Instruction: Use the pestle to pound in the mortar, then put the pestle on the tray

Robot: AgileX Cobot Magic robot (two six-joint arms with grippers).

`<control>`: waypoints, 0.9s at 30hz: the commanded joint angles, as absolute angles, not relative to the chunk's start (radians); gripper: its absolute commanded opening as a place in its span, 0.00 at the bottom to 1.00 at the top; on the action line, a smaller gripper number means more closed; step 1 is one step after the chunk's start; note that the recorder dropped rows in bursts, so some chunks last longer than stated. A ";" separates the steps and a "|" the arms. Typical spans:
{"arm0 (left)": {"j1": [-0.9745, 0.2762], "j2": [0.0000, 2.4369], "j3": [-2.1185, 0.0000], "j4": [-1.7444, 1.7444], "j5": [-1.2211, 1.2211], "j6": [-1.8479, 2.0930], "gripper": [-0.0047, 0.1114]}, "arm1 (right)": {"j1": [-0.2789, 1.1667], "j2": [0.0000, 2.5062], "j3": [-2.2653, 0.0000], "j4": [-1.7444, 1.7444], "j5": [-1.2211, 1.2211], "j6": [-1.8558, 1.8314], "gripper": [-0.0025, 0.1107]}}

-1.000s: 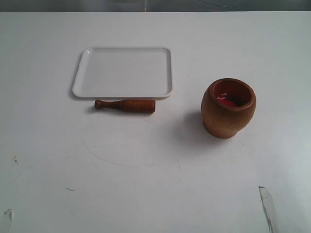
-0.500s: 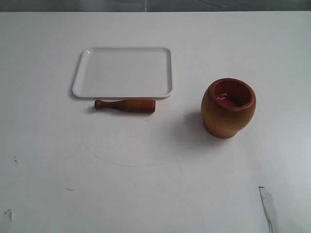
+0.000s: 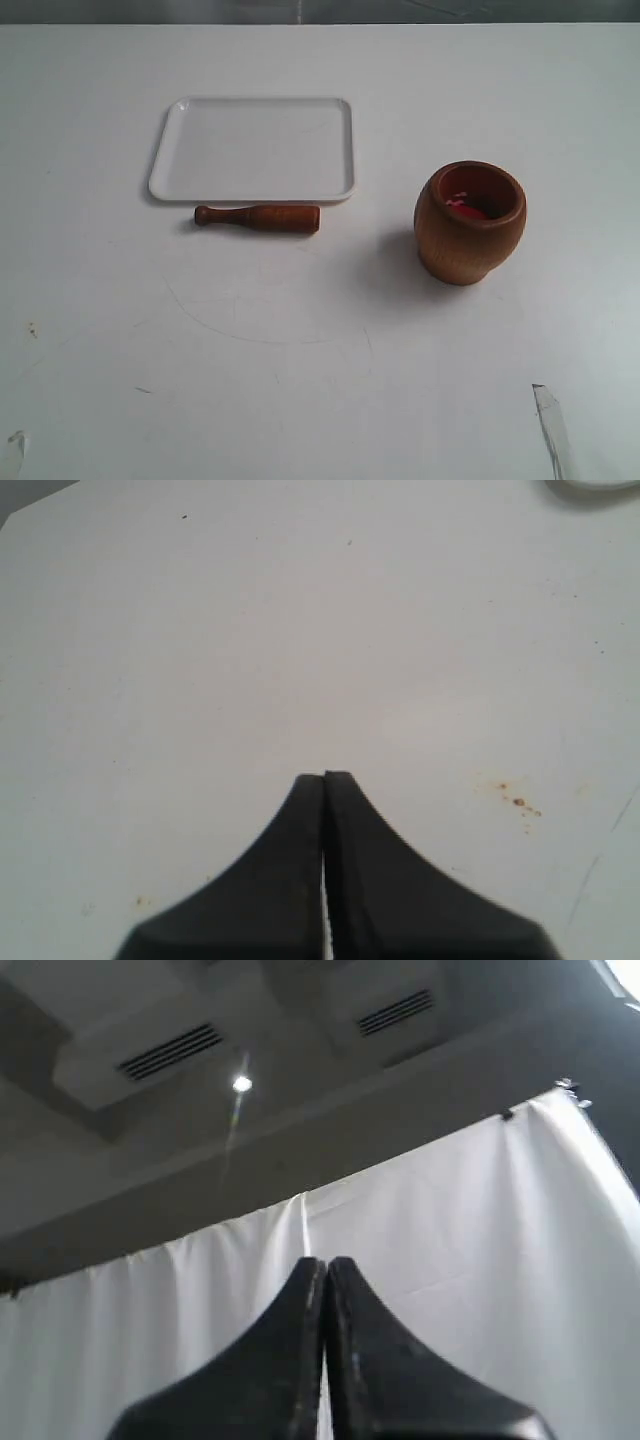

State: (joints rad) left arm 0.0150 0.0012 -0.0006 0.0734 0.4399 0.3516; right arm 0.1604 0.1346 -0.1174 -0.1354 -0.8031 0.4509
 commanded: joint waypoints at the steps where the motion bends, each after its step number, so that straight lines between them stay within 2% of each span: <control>1: 0.007 0.000 0.000 0.066 0.437 0.343 0.04 | 0.160 0.384 -0.341 -0.488 -0.656 0.560 0.02; 2: 0.007 0.000 0.000 0.066 0.437 0.343 0.04 | 0.160 0.443 -0.393 -0.605 -0.585 0.649 0.02; 4: 0.007 0.000 0.000 0.066 0.437 0.343 0.04 | 0.160 0.631 -0.536 -1.036 -0.424 1.055 0.02; 6: 0.007 0.000 0.000 0.066 0.437 0.343 0.04 | 0.162 0.811 -0.676 -1.651 -0.443 1.648 0.02; 7: 0.007 0.000 0.000 0.066 0.437 0.343 0.04 | 0.162 0.934 -0.741 -1.744 -0.580 1.805 0.02; 9: 0.007 0.000 0.000 0.066 0.437 0.343 0.04 | 0.194 1.108 -0.804 -1.744 -0.707 1.724 0.02; 11: 0.007 0.000 0.000 0.066 0.437 0.343 0.04 | 0.271 1.219 -0.835 -1.744 -0.614 1.458 0.02; 12: 0.007 0.000 0.000 0.066 0.437 0.343 0.04 | 0.327 1.245 -0.833 -1.744 -0.483 1.216 0.02; 14: 0.007 0.000 0.000 0.066 0.437 0.343 0.04 | 0.455 1.269 -0.822 -1.744 0.018 0.775 0.02; 15: 0.007 0.000 0.000 0.066 0.437 0.343 0.04 | 0.516 1.301 -0.837 -1.744 0.321 0.713 0.02; 16: 0.007 0.000 0.000 0.066 0.437 0.343 0.04 | 0.547 1.341 -0.868 -1.744 0.491 0.701 0.02; 17: 0.007 0.000 0.000 0.066 0.437 0.343 0.04 | 0.550 1.365 -0.905 -1.669 0.540 0.656 0.02; 19: 0.007 0.000 0.000 0.066 0.437 0.343 0.04 | 0.539 1.428 -1.011 -1.250 0.562 0.360 0.02; 21: 0.007 0.000 0.000 0.066 0.437 0.343 0.04 | 0.513 1.508 -1.134 -0.696 0.644 -0.107 0.02; 23: 0.007 0.000 0.000 0.066 0.437 0.343 0.04 | 0.508 1.591 -1.249 -0.256 0.829 -0.464 0.02; 27: 0.007 0.000 0.000 0.066 0.437 0.343 0.04 | 0.552 1.740 -1.430 0.042 1.203 -0.665 0.02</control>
